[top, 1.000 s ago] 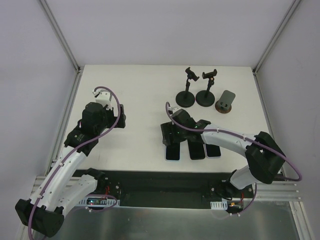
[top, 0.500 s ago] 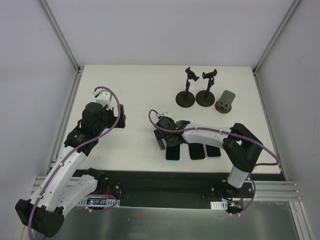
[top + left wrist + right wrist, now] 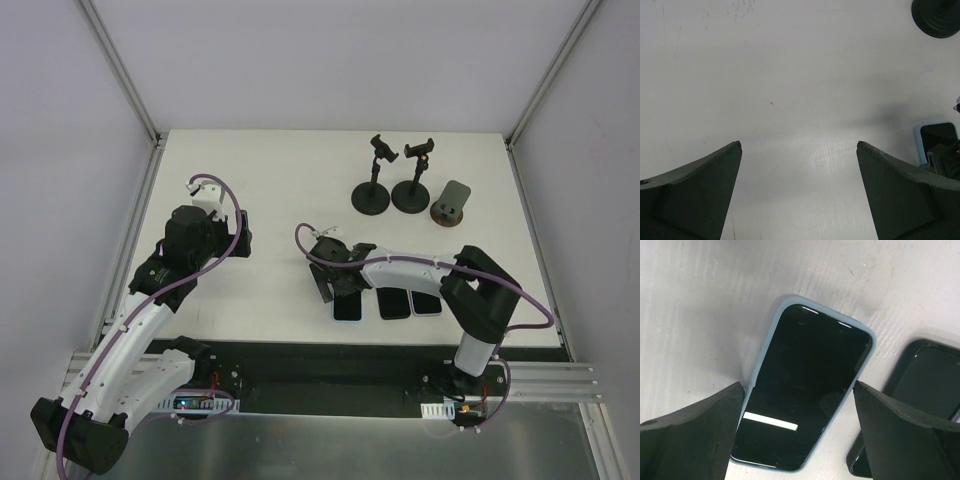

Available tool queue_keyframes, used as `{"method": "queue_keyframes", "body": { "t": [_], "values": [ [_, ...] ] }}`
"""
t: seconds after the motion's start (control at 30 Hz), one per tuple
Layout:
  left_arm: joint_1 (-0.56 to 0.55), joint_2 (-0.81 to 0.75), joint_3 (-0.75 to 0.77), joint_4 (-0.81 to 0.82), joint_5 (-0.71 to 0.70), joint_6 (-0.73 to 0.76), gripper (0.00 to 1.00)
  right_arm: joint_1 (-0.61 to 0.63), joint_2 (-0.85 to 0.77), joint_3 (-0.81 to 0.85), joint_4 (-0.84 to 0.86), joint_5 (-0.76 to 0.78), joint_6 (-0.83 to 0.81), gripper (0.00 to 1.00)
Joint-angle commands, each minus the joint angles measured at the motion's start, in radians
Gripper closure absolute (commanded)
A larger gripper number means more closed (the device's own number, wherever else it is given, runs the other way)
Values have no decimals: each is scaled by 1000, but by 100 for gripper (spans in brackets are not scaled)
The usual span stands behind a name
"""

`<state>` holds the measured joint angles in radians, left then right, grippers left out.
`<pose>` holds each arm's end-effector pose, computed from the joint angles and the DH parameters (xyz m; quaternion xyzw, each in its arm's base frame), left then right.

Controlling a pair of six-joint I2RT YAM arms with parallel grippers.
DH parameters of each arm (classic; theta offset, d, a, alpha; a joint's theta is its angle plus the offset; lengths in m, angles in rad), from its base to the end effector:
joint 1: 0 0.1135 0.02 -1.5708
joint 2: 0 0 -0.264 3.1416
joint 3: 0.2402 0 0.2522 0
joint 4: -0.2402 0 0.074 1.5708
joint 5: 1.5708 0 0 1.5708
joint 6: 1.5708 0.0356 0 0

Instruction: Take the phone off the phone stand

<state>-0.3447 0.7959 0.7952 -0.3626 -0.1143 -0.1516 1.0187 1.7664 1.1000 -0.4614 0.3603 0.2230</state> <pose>0.1732 -0.0579 0.3231 0.0470 0.8212 -0.0936 0.5610 0.1927 0.2888 0.1712 -0.3356 0.9001 -0.0164 0.2775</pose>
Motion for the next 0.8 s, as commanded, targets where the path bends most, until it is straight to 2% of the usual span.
{"method": "queue_keyframes", "body": {
  "t": [0.0, 0.27, 0.77],
  "values": [
    [15, -4, -4, 2, 13, 11, 4, -28, 15, -3, -22, -26, -10, 10],
    [13, -4, -4, 4, 13, 14, 4, -89, -18, -61, 44, -90, -45, 22],
    [15, 8, -4, 2, 21, 15, 4, -129, -39, -83, 47, -15, -200, 19]
  ]
}}
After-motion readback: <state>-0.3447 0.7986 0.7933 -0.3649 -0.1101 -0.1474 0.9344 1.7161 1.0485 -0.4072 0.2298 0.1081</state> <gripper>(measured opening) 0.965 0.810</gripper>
